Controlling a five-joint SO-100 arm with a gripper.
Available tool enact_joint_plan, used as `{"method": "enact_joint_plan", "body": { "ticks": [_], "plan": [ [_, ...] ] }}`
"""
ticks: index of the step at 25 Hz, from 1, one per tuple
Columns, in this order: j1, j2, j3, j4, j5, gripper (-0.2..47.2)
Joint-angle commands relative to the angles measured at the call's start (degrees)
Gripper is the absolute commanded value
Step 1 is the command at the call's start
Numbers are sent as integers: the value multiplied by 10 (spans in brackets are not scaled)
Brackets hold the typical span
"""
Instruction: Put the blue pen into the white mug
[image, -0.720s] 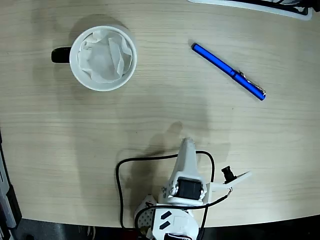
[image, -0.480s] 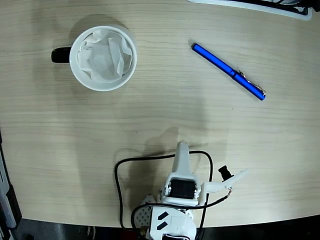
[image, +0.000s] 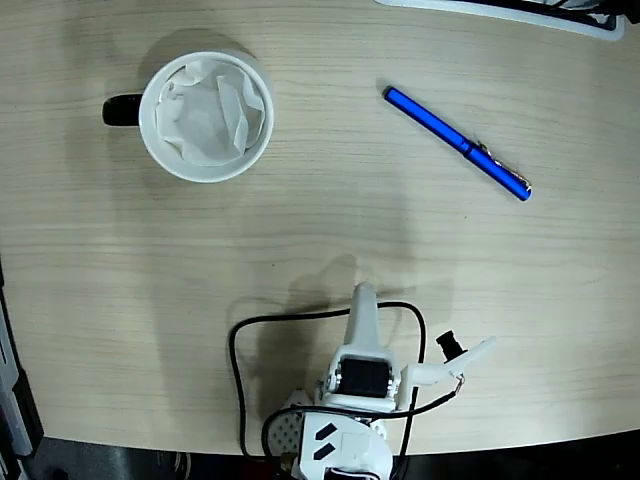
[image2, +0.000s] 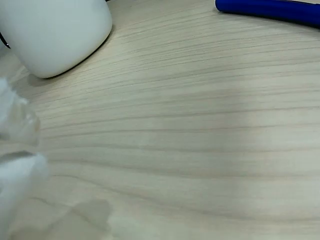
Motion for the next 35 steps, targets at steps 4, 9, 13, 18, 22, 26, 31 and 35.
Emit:
{"method": "enact_joint_plan", "body": {
  "ticks": [4,9,13,18,22,26,31,35],
  "plan": [
    [2,39,-22,10,-11,0],
    [2,39,-22,10,-11,0],
    [2,39,-22,10,-11,0],
    [2,39,-22,10,-11,0],
    [2,39,-25,10,-9,0],
    [2,34,-54,10,-8,0],
    [5,-36,-109,6,-8,0],
    [13,-132,-159,1,-8,0]
  ]
}}
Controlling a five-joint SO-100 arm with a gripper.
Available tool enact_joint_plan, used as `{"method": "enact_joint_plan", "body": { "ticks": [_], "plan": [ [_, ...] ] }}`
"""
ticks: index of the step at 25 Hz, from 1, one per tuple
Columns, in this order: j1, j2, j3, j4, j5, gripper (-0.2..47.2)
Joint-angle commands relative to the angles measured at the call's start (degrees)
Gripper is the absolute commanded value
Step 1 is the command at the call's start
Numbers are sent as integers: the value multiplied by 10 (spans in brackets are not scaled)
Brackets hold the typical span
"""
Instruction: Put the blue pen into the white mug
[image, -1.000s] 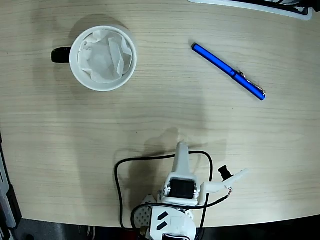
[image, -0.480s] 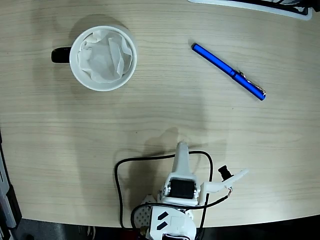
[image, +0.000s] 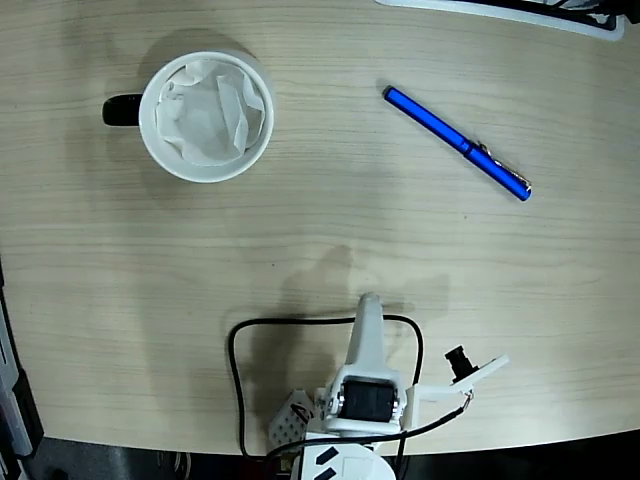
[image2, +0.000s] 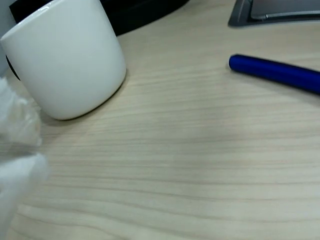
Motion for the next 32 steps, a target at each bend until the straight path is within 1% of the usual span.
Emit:
{"method": "enact_joint_plan", "body": {
  "ticks": [1,5,6,11,23,24,28,29,32],
  "plan": [
    [15,-64,-60,-4,-8,0],
    [33,-174,-129,-22,-4,3],
    [40,-204,-149,-24,1,21],
    [66,-340,-240,-29,17,72],
    [123,-669,-456,-29,54,72],
    [128,-693,-475,-29,62,78],
    [151,-785,-546,-25,100,151],
    [156,-804,-562,-25,108,162],
    [165,-857,-601,-24,127,160]
  ]
}}
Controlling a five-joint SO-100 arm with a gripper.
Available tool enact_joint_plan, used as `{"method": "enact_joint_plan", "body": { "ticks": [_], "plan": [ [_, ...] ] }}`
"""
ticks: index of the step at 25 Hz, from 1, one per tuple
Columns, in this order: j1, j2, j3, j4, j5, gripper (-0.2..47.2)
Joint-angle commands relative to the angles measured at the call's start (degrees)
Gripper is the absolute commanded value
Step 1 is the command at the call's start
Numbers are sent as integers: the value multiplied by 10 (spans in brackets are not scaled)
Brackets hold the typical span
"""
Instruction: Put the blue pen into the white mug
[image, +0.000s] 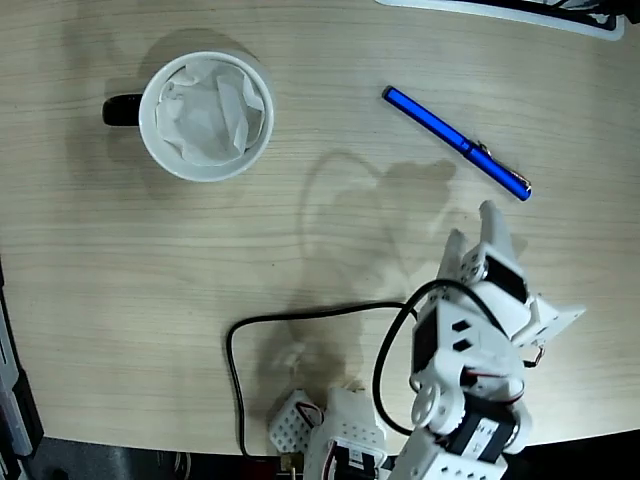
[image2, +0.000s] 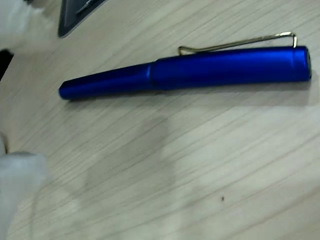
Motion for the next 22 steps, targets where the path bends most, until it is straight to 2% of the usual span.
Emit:
{"method": "enact_joint_plan", "body": {
  "ticks": [1,7,22],
  "plan": [
    [18,-29,-58,10,26,160],
    [33,-131,-146,21,53,156],
    [59,-277,-254,22,51,153]
  ]
}}
